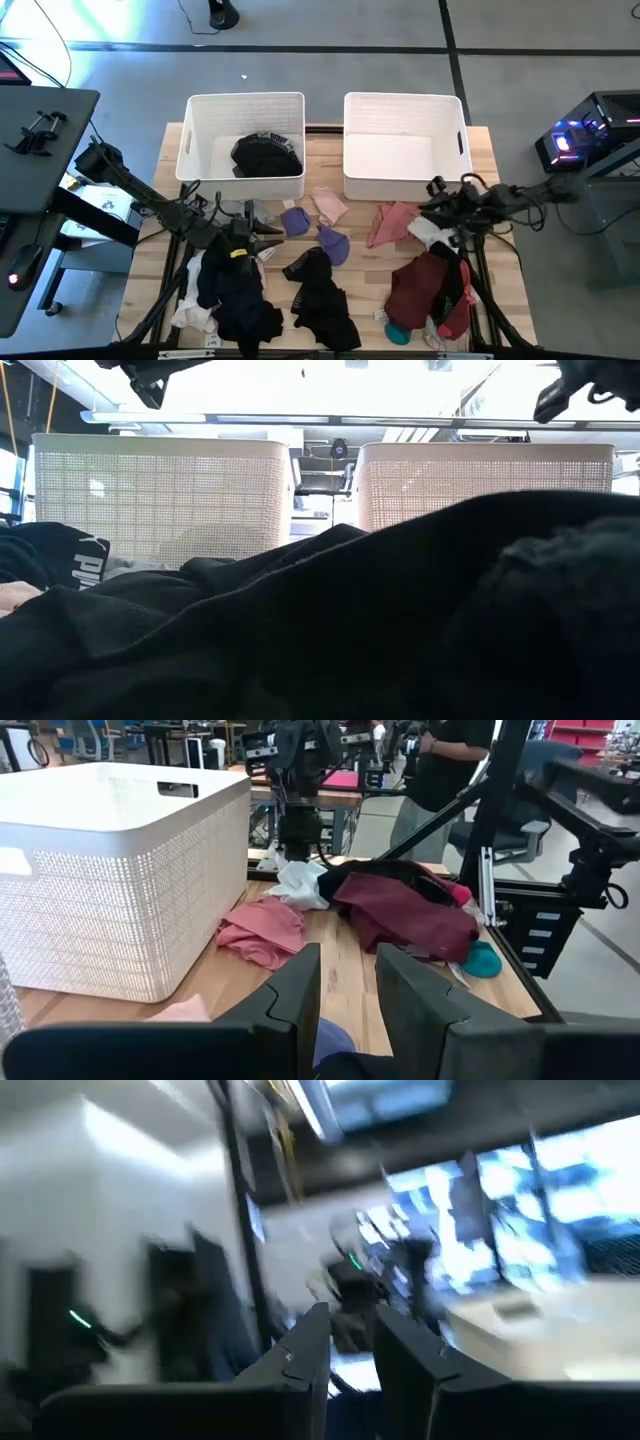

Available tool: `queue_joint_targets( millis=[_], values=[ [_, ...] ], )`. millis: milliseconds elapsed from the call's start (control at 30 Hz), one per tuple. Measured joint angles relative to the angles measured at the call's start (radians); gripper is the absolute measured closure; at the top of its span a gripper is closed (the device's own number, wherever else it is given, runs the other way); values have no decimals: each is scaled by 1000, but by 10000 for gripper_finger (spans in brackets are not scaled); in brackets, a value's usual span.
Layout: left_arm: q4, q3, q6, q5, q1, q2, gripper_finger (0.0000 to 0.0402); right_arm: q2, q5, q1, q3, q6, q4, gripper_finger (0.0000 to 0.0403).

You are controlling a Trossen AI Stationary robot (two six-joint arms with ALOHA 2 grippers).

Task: Sort clothes
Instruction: Put the white sock into the right white laundry bin

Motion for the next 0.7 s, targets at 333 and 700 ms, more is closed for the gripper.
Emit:
queue_joint_targets(
  millis=[333,700],
  values=[
    [-6,0,0,0,0,0,314,518,284,171,523,116,-830,343],
    [-19,0,16,1,0,0,314,861,111,181,768,741,-1693,235]
  ],
)
